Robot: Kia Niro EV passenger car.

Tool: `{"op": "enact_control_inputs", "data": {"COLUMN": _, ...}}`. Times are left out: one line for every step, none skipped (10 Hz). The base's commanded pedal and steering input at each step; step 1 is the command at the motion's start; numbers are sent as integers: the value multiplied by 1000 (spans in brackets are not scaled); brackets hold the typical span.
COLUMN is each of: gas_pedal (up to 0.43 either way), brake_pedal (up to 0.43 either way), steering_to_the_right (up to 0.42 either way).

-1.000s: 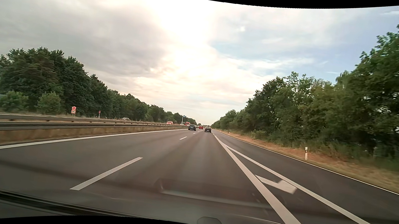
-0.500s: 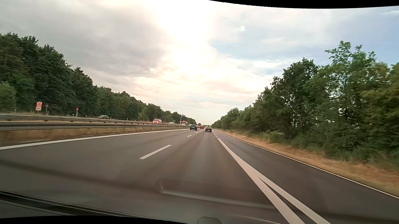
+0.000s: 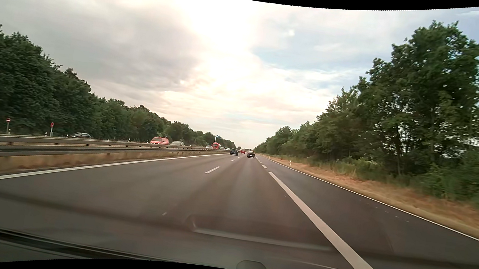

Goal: Follow the waypoints while adhering to traffic rules and regulations

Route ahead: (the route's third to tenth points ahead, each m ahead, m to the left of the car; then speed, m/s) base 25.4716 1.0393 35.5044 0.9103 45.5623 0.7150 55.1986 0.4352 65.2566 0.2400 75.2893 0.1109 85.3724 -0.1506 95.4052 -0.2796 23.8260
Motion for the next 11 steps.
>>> {"op": "enact_control_inputs", "data": {"gas_pedal": 150, "brake_pedal": 0, "steering_to_the_right": -2}}
{"op": "enact_control_inputs", "data": {"gas_pedal": 189, "brake_pedal": 0, "steering_to_the_right": 0}}
{"op": "enact_control_inputs", "data": {"gas_pedal": 228, "brake_pedal": 0, "steering_to_the_right": 0}}
{"op": "enact_control_inputs", "data": {"gas_pedal": 228, "brake_pedal": 0, "steering_to_the_right": 0}}
{"op": "enact_control_inputs", "data": {"gas_pedal": 228, "brake_pedal": 0, "steering_to_the_right": 0}}
{"op": "enact_control_inputs", "data": {"gas_pedal": 228, "brake_pedal": 0, "steering_to_the_right": 0}}
{"op": "enact_control_inputs", "data": {"gas_pedal": 228, "brake_pedal": 0, "steering_to_the_right": 0}}
{"op": "enact_control_inputs", "data": {"gas_pedal": 228, "brake_pedal": 0, "steering_to_the_right": 0}}
{"op": "enact_control_inputs", "data": {"gas_pedal": 228, "brake_pedal": 0, "steering_to_the_right": 0}}
{"op": "enact_control_inputs", "data": {"gas_pedal": 240, "brake_pedal": 0, "steering_to_the_right": 0}}
{"op": "enact_control_inputs", "data": {"gas_pedal": 248, "brake_pedal": 0, "steering_to_the_right": 0}}
